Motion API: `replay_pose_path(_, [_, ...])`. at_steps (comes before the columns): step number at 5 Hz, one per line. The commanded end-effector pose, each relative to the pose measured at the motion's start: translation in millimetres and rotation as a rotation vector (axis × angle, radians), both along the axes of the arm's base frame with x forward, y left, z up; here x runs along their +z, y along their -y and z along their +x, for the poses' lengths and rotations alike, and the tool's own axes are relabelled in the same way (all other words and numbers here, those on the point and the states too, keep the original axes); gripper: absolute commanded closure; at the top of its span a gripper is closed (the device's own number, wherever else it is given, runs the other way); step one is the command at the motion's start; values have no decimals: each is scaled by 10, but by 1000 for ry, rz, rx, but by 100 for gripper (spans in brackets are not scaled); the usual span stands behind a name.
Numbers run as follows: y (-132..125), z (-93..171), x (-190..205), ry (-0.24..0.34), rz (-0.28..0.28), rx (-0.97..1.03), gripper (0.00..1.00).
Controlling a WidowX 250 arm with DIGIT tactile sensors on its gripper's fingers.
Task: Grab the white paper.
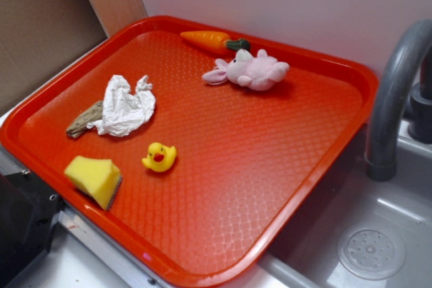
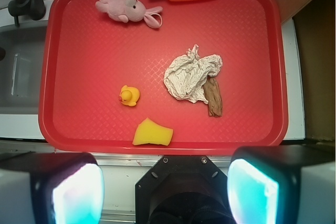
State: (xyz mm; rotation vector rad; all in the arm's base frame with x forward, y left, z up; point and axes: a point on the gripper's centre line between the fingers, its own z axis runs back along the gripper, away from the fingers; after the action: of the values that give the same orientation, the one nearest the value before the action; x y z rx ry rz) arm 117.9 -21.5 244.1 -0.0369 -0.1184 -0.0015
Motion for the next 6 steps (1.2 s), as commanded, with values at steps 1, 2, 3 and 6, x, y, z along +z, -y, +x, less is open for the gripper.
replay_pose_path(1, [0, 0, 0, 0, 0, 0, 0])
replay_pose_path(2, [16, 22, -8, 23, 3, -9, 0])
replay_pose_path(3, [53, 145, -178, 69, 80, -4, 0])
replay_pose_path(6, [-331, 822, -1203, 211, 299, 587, 0])
